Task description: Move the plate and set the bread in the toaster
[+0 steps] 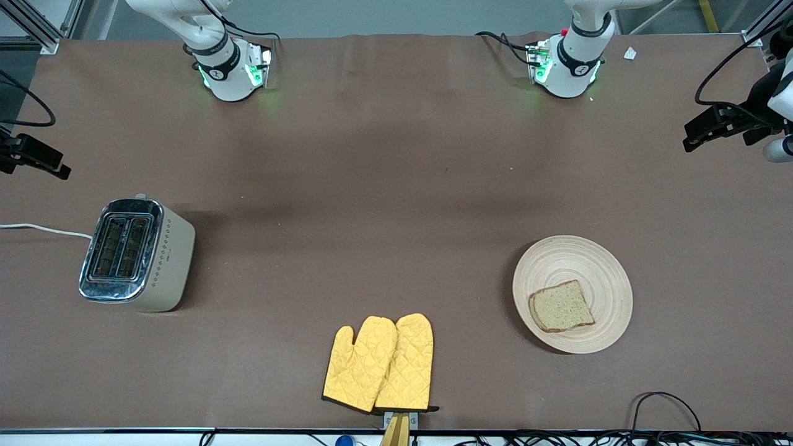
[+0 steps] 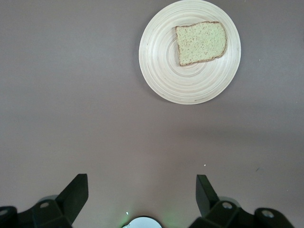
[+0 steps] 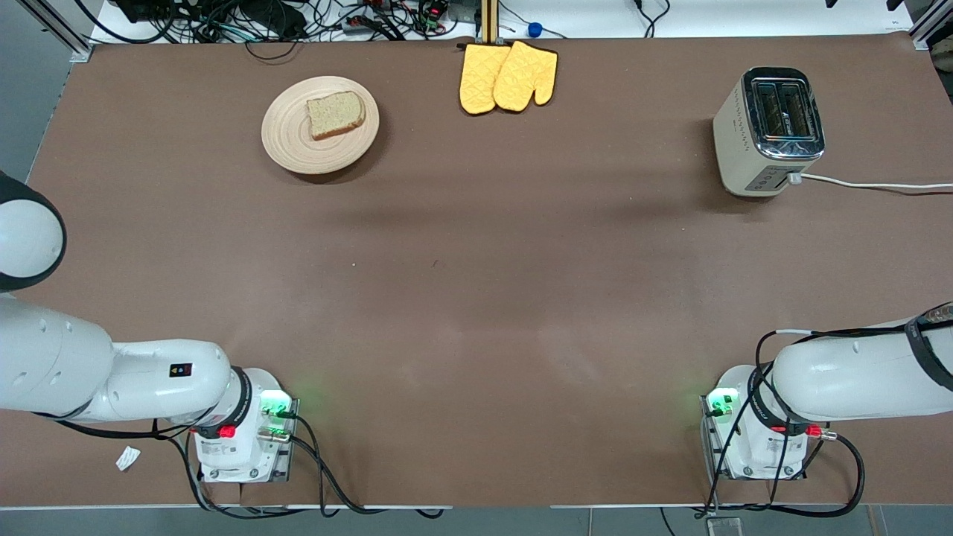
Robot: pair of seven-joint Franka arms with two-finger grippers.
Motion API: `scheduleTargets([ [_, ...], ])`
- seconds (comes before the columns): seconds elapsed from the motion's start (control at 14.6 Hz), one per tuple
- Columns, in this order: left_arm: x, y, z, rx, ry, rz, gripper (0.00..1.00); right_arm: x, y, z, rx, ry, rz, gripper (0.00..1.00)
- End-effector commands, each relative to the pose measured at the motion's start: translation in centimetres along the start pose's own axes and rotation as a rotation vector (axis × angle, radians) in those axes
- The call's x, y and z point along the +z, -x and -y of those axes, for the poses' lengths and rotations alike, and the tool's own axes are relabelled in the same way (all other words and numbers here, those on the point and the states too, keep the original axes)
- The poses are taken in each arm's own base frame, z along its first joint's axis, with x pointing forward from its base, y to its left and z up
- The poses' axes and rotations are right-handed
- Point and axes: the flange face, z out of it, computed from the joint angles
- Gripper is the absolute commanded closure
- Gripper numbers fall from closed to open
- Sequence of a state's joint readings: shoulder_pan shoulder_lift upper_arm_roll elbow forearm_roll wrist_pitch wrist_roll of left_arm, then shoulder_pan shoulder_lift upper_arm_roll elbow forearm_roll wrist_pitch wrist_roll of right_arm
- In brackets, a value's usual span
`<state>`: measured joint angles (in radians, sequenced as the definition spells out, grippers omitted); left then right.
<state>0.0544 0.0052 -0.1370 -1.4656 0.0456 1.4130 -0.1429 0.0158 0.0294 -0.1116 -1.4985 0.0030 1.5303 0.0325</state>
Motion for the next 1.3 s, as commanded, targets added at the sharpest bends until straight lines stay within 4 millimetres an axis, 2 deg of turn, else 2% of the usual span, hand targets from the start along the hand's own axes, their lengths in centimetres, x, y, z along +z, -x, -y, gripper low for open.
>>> scheduleTargets([
  [0.0,-0.3,-0.3,0.1,0.016,-0.002,0.005,0.0,-0.5,0.2,0.1,0.011,-0.003,-0.007,0.0],
  [0.27,-0.2,-0.4,0.2,0.02,0.002,0.002,0.0,-0.5,0.2,0.4,0.004,-0.003,-0.011,0.0],
  [0.41,2.3,-2.9,0.3,0.023,0.051,0.008,0.0,-0.5,0.2,0.5,0.002,-0.003,-0.011,0.0],
  [0.48,4.0,-4.8,1.8,-0.004,0.078,0.0,0.0,-0.5,0.2,0.5,0.002,-0.003,-0.013,0.0],
  [0.55,5.1,-6.4,1.8,-0.007,0.123,-0.034,0.0,-0.5,0.2,0.5,0.001,-0.003,-0.013,0.0],
  [0.75,12.7,-11.7,3.5,0.023,0.178,-0.025,0.0,-0.3,0.2,0.4,0.003,-0.004,-0.007,0.0],
  [0.82,15.1,-13.2,4.5,0.03,0.214,-0.031,0.0,-0.3,0.2,0.3,0.005,-0.004,-0.003,0.0],
  [0.96,20.1,-15.7,7.7,-0.011,0.323,-0.043,0.0,-0.2,0.2,0.3,-0.003,-0.004,0.0,0.0],
  [1.09,25.0,-17.1,9.8,-0.075,0.442,-0.016,0.0,-0.2,0.2,0.3,-0.006,-0.004,0.0,0.0],
  [1.16,26.8,-17.4,10.3,-0.098,0.475,0.004,0.0,-0.2,0.2,0.3,-0.006,-0.004,0.0,0.0],
  [1.23,28.9,-17.8,11.7,-0.132,0.501,0.008,0.0,-0.2,0.2,0.3,-0.006,-0.004,0.0,0.0],
])
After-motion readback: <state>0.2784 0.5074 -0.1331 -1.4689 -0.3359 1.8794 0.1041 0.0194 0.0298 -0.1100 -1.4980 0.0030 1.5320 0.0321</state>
